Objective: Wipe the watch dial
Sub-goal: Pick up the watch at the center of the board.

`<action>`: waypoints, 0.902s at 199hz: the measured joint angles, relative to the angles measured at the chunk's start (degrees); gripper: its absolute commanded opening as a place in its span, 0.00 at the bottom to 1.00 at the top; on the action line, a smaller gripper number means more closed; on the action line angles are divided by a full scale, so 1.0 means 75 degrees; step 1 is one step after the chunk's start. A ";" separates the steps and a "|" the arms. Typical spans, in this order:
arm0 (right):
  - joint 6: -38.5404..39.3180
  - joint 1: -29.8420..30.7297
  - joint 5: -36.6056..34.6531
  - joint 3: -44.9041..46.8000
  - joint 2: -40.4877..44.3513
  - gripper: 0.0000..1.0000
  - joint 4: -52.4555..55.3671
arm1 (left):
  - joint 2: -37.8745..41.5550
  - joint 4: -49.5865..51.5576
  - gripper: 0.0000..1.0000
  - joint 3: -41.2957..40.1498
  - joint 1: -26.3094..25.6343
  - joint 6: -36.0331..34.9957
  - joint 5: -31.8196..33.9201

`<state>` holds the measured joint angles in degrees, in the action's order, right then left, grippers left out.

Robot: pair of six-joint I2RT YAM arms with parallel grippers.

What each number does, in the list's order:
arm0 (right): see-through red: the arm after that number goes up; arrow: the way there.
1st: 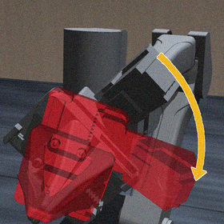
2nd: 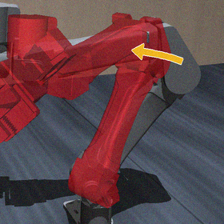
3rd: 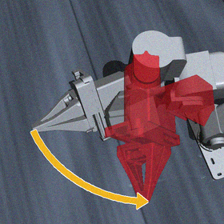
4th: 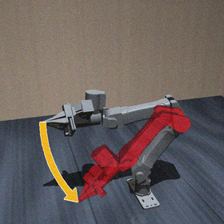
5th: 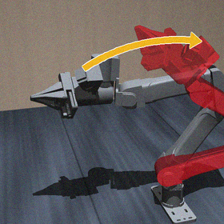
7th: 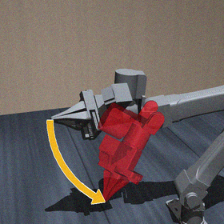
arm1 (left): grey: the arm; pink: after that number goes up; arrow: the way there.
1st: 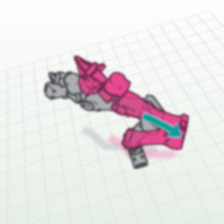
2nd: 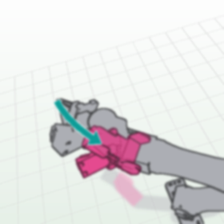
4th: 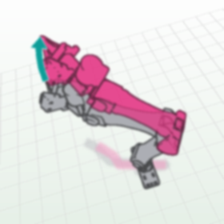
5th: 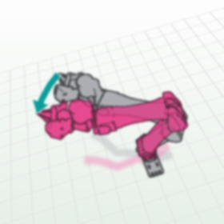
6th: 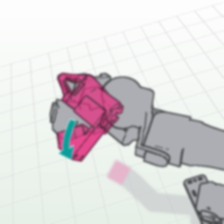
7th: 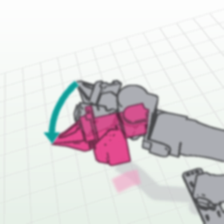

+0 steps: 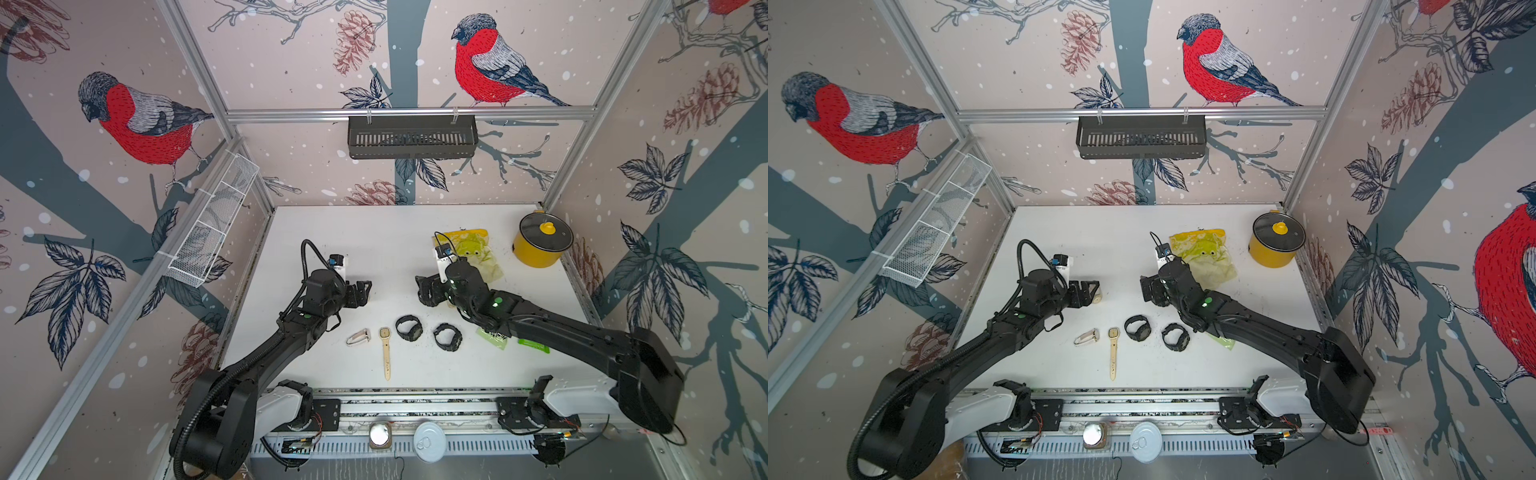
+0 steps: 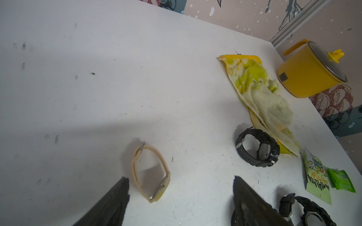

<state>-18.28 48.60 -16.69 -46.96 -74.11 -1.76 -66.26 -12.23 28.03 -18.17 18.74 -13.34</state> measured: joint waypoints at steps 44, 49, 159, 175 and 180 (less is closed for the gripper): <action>-0.0364 -0.0306 -0.0487 0.1011 0.1317 0.99 -0.0035 | -0.1183 0.0338 0.59 0.0871 -0.0297 -0.0271 0.0044; -0.0370 -0.0329 -0.0522 0.1078 0.1425 0.99 0.0006 | -0.1338 0.0373 0.55 0.0970 -0.0364 -0.0268 0.0052; -0.0595 -0.0568 -0.0997 0.1961 0.2876 0.99 0.0221 | -0.3232 0.1763 0.31 0.2407 -0.1040 0.0536 0.1623; -0.0606 -0.0583 -0.1000 0.1932 0.2847 0.99 0.0227 | -0.3378 0.1929 0.31 0.2518 -0.1043 0.0659 0.1772; -0.0621 -0.0583 -0.1000 0.1932 0.2838 0.99 0.0219 | -0.3448 0.2008 0.31 0.2579 -0.1046 0.0679 0.1807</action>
<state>-22.94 44.23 -24.18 -32.47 -52.82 -0.12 -92.12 2.83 47.37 -26.02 23.83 0.21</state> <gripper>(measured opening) 0.993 0.307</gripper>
